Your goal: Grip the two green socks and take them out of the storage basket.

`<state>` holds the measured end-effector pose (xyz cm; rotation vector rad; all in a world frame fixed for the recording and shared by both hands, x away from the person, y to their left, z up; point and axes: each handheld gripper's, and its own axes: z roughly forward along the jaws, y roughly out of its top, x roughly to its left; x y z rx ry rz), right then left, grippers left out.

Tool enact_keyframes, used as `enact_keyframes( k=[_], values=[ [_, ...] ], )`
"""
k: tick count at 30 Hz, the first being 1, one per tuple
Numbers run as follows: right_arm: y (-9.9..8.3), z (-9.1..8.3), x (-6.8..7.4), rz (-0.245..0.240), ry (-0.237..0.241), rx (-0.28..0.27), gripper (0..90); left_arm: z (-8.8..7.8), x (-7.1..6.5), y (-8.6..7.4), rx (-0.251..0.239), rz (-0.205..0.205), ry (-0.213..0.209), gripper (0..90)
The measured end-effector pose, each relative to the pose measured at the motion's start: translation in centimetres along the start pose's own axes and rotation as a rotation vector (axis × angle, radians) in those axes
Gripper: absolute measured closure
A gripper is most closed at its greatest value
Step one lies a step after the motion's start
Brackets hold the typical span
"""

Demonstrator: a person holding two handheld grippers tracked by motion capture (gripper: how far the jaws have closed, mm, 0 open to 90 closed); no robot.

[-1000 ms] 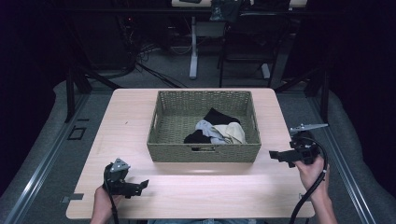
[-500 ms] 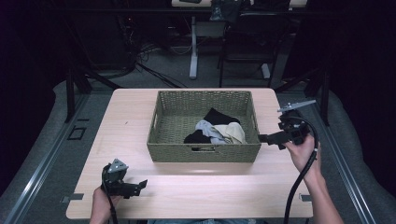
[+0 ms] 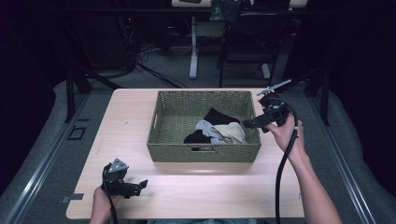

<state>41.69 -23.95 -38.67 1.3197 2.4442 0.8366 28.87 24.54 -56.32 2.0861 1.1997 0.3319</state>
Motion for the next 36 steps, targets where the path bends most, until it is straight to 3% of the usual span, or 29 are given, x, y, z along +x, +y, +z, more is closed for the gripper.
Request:
enact_keyframes(
  k=[9, 14, 21, 22, 36],
  values=[
    [2.3, 3.3, 0.3, -0.009, 0.008, 0.068, 4.4, 0.0, 0.0, 0.0, 0.002, 0.000, 0.000, 0.2],
    [2.9, 5.3, 0.0, -0.011, 0.005, 0.128, 11.9, 0.0, 0.0, 0.0, 0.001, -0.001, -0.001, 0.3],
    [3.4, 8.4, -0.4, -0.002, -0.012, 0.215, 15.8, 0.0, 0.0, 0.0, 0.001, -0.002, 0.001, 0.2],
    [3.5, 9.0, -0.6, -0.003, 0.003, 0.238, 19.2, -0.1, 0.0, -0.1, 0.001, -0.005, 0.002, 0.2],
    [3.5, 13.6, -0.5, 0.045, -0.031, 0.317, 31.7, -0.1, 0.0, -0.1, -0.006, -0.004, 0.001, 0.2]
  ],
)
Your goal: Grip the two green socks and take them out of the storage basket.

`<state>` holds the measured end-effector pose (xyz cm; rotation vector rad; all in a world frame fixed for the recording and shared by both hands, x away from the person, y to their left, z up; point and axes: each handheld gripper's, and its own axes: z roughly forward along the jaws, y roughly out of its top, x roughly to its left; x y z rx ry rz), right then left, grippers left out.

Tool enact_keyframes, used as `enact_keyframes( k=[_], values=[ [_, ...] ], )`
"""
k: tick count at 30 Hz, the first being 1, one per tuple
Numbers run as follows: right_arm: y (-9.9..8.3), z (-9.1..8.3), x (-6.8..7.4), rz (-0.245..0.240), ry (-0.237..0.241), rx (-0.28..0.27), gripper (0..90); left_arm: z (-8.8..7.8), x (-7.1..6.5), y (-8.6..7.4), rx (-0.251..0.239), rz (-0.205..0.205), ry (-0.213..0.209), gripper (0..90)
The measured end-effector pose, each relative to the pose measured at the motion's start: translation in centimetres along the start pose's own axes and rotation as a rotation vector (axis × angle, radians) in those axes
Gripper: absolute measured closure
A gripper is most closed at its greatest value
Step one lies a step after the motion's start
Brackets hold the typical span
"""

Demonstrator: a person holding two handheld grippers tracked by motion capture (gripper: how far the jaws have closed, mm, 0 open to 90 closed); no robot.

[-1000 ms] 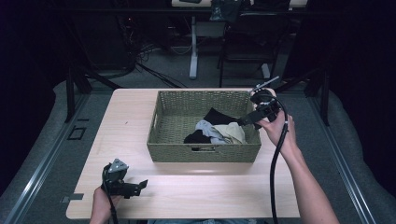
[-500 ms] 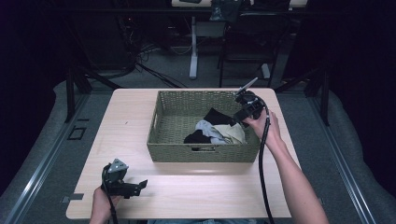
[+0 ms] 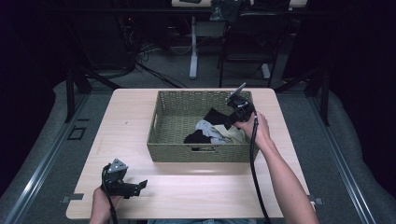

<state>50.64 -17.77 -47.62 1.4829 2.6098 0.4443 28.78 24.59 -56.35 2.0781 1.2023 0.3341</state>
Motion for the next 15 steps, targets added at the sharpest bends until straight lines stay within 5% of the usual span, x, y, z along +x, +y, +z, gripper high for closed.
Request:
enact_keyframes(
  k=[11, 15],
  values=[
    [0.3, 2.0, -0.2, 0.052, -0.045, 0.067, 37.4, 0.0, 0.0, 0.0, 0.001, 0.002, 0.000, 0.2],
    [0.5, 2.7, -0.3, 0.056, -0.048, 0.109, 51.4, 0.0, 0.0, 0.0, 0.000, 0.002, 0.001, 0.3]
  ],
)
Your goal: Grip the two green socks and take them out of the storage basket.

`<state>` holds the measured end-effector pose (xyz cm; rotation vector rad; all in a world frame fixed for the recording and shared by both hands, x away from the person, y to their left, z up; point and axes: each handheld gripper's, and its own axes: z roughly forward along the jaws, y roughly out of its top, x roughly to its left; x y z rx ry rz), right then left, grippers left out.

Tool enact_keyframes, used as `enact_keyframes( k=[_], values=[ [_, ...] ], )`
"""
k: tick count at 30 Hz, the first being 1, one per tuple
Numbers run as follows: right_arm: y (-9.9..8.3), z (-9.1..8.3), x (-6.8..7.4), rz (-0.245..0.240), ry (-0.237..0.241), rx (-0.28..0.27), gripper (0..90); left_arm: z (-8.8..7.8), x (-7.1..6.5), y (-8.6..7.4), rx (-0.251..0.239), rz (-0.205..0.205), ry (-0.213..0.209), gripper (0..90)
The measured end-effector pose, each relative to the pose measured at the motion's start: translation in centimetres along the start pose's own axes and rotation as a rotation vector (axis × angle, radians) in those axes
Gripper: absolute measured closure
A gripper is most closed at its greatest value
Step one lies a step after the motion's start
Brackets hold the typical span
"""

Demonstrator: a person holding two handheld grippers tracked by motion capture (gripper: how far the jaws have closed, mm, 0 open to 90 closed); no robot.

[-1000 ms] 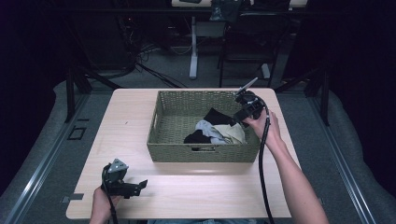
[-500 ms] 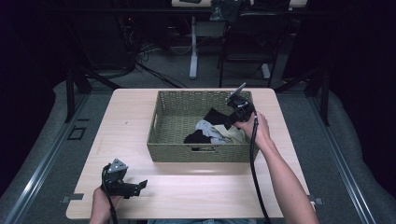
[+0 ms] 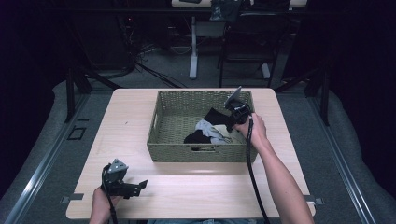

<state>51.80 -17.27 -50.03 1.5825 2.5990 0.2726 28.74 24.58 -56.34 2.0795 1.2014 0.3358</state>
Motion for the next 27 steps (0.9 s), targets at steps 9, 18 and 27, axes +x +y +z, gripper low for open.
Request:
enact_keyframes(
  k=[9, 18, 27],
  values=[
    [-0.1, -1.4, 0.4, -0.017, 0.004, -0.028, 84.5, 0.0, 0.0, 0.0, 0.000, 0.003, 0.000, 0.2],
    [-0.5, -4.3, 0.3, -0.030, 0.022, -0.084, 85.3, 0.0, 0.0, 0.0, -0.001, 0.002, -0.002, 0.2],
    [-0.4, -7.5, 0.3, -0.050, 0.025, -0.118, 85.4, 0.0, 0.0, 0.0, 0.002, 0.003, -0.002, 0.2]
  ],
)
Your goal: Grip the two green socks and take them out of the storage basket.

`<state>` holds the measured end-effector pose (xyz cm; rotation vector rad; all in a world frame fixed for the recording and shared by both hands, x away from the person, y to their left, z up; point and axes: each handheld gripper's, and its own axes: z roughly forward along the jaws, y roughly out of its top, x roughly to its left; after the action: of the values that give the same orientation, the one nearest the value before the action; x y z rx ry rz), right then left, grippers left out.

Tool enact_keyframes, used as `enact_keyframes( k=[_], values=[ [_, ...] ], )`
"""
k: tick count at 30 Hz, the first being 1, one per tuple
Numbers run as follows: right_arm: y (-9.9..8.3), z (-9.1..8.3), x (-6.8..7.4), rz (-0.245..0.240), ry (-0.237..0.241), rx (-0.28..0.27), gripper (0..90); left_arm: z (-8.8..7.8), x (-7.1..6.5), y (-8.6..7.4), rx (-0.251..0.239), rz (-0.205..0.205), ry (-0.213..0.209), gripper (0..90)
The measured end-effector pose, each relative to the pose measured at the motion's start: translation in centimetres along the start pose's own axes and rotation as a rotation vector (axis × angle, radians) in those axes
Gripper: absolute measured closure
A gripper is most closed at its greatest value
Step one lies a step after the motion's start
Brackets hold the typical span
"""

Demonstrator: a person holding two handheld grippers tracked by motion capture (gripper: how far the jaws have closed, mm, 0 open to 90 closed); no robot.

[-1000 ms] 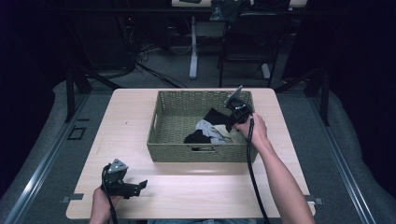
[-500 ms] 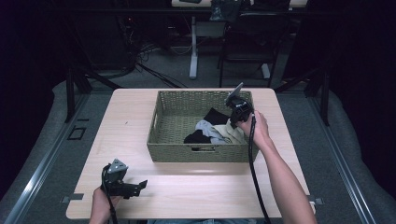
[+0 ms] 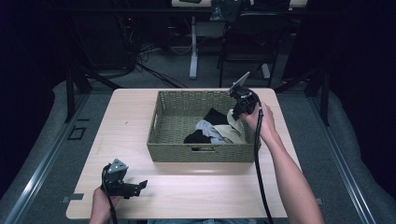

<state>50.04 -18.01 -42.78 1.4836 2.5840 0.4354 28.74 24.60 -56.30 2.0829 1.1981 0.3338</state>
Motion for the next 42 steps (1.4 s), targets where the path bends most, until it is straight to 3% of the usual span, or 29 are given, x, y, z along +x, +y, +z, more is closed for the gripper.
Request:
enact_keyframes(
  k=[14, 42],
  values=[
    [0.9, -3.7, 0.5, -0.016, -0.006, -0.043, 85.5, 0.0, 0.0, 0.0, 0.002, 0.001, -0.003, 0.2],
    [2.1, -7.8, 1.4, -0.055, -0.011, -0.089, 85.8, 0.0, 0.0, 0.0, 0.000, -0.002, -0.004, 0.2]
  ],
)
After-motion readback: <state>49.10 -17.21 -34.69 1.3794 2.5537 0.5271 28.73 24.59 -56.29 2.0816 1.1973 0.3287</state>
